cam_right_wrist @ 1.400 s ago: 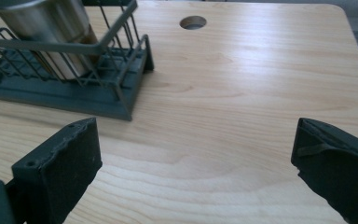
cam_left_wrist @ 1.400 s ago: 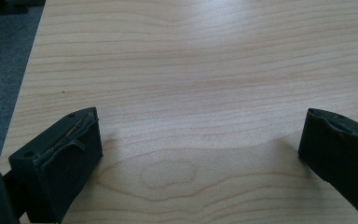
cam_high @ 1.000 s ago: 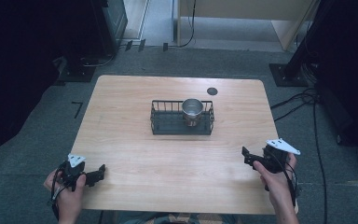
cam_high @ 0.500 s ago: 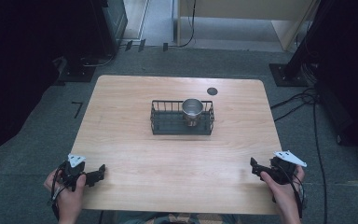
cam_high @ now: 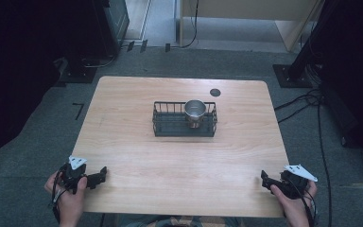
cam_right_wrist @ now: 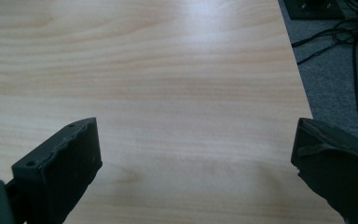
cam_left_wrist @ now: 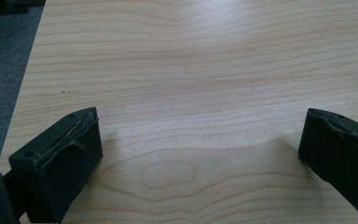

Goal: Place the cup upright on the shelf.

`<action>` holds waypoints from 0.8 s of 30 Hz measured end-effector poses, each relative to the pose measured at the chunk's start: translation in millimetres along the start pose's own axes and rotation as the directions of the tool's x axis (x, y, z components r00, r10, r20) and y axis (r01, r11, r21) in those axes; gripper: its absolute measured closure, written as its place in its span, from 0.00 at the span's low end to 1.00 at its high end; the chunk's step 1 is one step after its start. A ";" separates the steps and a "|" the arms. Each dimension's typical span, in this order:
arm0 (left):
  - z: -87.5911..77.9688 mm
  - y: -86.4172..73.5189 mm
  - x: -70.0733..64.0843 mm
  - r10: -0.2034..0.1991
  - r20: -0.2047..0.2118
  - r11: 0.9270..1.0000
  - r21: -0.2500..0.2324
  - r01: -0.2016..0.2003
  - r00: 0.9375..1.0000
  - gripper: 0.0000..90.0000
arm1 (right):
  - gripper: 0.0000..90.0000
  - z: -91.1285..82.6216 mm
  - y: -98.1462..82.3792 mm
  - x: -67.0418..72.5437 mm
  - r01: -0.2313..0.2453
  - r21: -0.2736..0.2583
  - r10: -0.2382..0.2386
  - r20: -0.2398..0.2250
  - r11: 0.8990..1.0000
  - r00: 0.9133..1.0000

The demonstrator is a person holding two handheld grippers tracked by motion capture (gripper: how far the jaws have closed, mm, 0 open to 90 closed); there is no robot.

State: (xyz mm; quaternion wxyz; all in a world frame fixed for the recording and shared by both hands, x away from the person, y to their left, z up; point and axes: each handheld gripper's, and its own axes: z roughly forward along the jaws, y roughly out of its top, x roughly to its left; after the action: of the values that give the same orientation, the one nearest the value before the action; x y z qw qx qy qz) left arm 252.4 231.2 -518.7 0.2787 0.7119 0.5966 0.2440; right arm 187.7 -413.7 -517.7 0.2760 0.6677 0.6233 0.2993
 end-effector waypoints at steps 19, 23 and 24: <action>1.0 1.0 -1.6 0.001 0.003 1.000 -0.001 -0.001 1.000 0.00 | 0.01 -1.0 -20.8 -2.7 0.040 -0.004 -0.040 -0.004 0.999 0.999; 0.9 1.0 -1.5 0.003 0.003 1.000 0.001 -0.003 1.000 0.00 | 0.01 -1.1 -21.3 -2.1 0.036 -0.007 -0.036 -0.002 0.999 0.999; 0.9 1.0 -1.5 0.003 0.003 1.000 0.000 -0.003 1.000 0.00 | 0.01 -1.1 -21.3 -2.1 0.036 -0.007 -0.036 -0.003 0.999 0.999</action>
State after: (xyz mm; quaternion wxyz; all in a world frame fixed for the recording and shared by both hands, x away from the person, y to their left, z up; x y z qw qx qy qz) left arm 253.5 229.5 -518.7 0.2792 0.7132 0.5953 0.2431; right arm 172.5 -414.4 -532.9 0.2828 0.6550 0.6346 0.2973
